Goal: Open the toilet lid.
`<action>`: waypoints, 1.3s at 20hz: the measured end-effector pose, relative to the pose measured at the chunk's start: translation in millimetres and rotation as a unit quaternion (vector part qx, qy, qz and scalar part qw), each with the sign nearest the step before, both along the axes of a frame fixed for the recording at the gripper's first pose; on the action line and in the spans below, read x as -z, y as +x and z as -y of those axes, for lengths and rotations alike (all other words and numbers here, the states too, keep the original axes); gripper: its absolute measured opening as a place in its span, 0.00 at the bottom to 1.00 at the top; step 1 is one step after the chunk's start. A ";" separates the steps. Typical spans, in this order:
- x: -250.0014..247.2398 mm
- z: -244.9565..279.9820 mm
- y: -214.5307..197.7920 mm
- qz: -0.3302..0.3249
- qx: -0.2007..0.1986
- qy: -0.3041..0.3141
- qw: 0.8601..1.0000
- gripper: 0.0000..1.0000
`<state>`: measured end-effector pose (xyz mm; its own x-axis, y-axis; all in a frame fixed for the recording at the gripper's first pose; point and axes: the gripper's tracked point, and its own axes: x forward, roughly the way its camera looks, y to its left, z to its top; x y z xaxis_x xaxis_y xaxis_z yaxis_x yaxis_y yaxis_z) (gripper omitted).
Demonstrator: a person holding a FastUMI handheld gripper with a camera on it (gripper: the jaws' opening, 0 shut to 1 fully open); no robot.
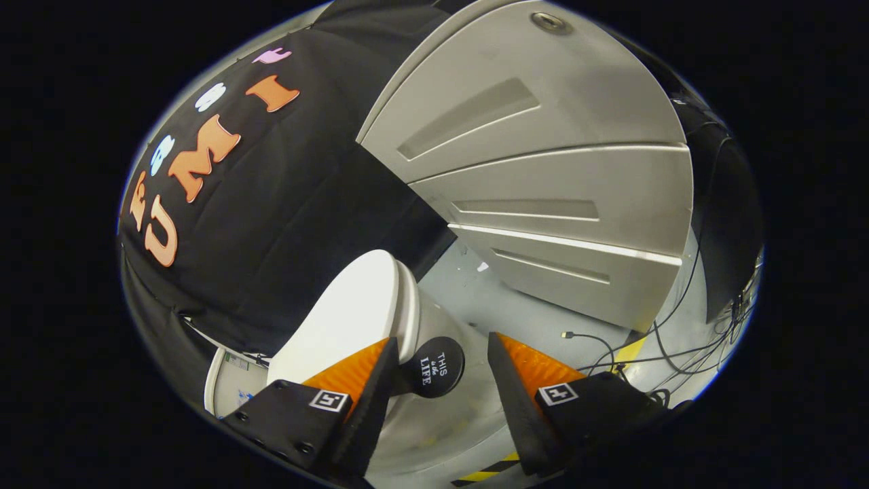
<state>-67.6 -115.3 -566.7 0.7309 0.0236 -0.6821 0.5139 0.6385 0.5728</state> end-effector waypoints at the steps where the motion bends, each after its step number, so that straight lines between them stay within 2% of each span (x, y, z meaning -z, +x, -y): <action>1: 0.2 -0.9 -0.7 0.003 0.001 0.007 1.000 0.82; 2: -0.5 -1.0 1.4 0.006 0.002 0.014 1.000 0.80; 6: -5.3 -6.1 5.1 0.001 0.006 0.048 0.999 0.55; 8: -7.7 -3.8 3.2 -0.001 0.013 0.067 0.998 0.51; 10: -14.2 -1.5 7.6 0.012 0.030 0.098 0.995 0.41; 11: -17.4 -1.1 9.9 0.019 0.042 0.111 0.993 0.28; 12: -18.6 -1.7 7.5 0.015 0.047 0.117 0.992 0.23; 13: -19.9 -2.7 6.2 0.010 0.043 0.112 0.993 0.18; 15: -25.9 -3.1 10.3 0.006 0.035 0.098 0.995 0.19; 16: -28.8 -3.0 13.2 0.006 0.037 0.085 0.996 0.08; 22: -65.0 4.1 39.7 0.046 0.037 0.006 0.998 0.08; 26: -98.4 -0.5 46.0 0.063 0.033 -0.018 0.997 0.08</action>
